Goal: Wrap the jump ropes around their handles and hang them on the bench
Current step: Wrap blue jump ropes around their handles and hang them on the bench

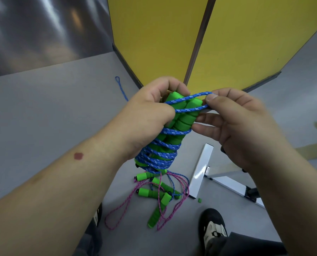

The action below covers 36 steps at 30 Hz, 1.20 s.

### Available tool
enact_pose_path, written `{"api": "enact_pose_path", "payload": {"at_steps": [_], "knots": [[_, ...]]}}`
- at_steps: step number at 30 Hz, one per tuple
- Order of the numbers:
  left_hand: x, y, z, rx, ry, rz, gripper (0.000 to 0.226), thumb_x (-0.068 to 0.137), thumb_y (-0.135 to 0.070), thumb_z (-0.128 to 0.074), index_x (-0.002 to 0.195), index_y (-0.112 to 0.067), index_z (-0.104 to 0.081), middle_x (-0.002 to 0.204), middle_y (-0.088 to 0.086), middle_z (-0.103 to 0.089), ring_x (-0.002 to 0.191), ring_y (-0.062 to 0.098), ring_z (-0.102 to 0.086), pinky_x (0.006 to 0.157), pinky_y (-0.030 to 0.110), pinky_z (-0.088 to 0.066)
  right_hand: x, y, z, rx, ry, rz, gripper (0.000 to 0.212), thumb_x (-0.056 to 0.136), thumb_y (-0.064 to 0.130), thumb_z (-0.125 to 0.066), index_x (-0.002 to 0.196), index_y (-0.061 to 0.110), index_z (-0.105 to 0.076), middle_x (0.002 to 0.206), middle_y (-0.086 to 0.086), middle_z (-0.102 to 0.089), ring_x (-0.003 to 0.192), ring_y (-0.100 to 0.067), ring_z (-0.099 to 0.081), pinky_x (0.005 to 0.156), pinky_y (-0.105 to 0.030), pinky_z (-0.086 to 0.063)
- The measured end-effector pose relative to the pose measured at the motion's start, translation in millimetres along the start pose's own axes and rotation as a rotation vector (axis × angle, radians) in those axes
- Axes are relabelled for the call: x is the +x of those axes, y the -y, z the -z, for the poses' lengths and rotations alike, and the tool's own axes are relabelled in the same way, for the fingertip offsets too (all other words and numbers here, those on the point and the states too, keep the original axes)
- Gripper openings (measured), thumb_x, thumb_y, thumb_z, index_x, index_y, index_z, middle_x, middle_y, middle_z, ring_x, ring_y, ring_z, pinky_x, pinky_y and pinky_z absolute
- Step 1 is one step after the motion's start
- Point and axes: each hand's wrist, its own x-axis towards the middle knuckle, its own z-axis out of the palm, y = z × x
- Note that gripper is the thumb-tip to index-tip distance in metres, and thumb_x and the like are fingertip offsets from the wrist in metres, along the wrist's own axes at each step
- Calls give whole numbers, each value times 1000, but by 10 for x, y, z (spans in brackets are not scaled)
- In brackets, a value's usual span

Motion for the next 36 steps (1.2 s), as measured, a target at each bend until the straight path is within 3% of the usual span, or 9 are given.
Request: {"api": "enact_pose_path", "payload": {"at_steps": [2, 7, 12, 19, 21, 24, 30, 32, 36], "knots": [[-14, -4, -16, 5, -5, -7, 47, 62, 2, -41, 91, -25, -67, 79, 4, -61, 65, 20, -55, 61, 30, -47, -8, -10, -29, 1, -21, 2, 11, 98, 9, -58, 88, 9, -62, 78, -9, -67, 73, -28, -63, 60, -32, -58], [-30, -12, -72, 60, -56, -83, 9, 85, -18, -52, 91, -18, -58, 87, 15, -56, 77, 25, -53, 71, 42, -44, -31, -5, -76, 37, -21, 31, 16, 95, 0, -57, 91, 15, -54, 70, -9, -57, 65, -23, -59, 61, -34, -59], [-31, -13, -94, -7, -131, -138, 7, 87, -17, -51, 87, -15, -58, 80, 10, -54, 73, 23, -50, 64, 37, -43, -75, 21, -147, 68, 16, -19, 30, 96, -4, -47, 79, 13, -65, 65, -7, -59, 58, -18, -59, 55, -28, -57], [-34, 7, -97, -77, -198, -210, 11, 77, -9, -53, 85, -14, -59, 78, 11, -53, 71, 25, -48, 60, 33, -41, -105, 23, -185, 144, 42, -96, 21, 95, -5, -52, 94, 1, -71, 69, -12, -63, 59, -16, -61, 55, -25, -57], [-19, 12, -86, -90, -208, -220, 13, 74, -8, -52, 85, -13, -58, 80, 19, -50, 72, 35, -49, 63, 43, -41, -101, 26, -176, 166, 59, -114, 21, 93, -9, -52, 100, -1, -70, 75, -13, -68, 63, -17, -65, 57, -24, -58], [6, 28, -64, -125, -179, -201, 19, 68, -13, -54, 87, -12, -57, 84, 32, -46, 80, 62, -50, 65, 60, -42, -102, 25, -170, 166, 67, -116, 26, 90, -14, -51, 103, -2, -69, 79, -13, -71, 70, -19, -70, 61, -25, -59], [-4, -9, -27, -218, -87, -76, 22, 73, -9, -43, 87, -14, -59, 78, 14, -53, 72, 30, -53, 66, 39, -44, -112, 44, -159, 243, 51, -131, 29, 93, -13, -45, 97, 4, -68, 60, -1, -65, 59, -11, -66, 60, -24, -59], [-3, -13, -25, -124, -89, -83, 21, 74, -8, -47, 87, -18, -60, 78, 9, -54, 68, 23, -52, 62, 34, -43, -103, 37, -149, 220, 53, -130, 33, 92, -15, -42, 95, 8, -65, 62, -1, -62, 58, -12, -65, 59, -25, -59], [-4, -31, 28, 49, -39, -142, 22, 78, -9, -55, 88, -26, -64, 82, 2, -57, 72, 22, -51, 67, 37, -44, -87, 25, -122, 94, 77, -122, 51, 85, -19, -34, 99, 13, -72, 80, -13, -59, 67, -19, -61, 58, -26, -58]]}}
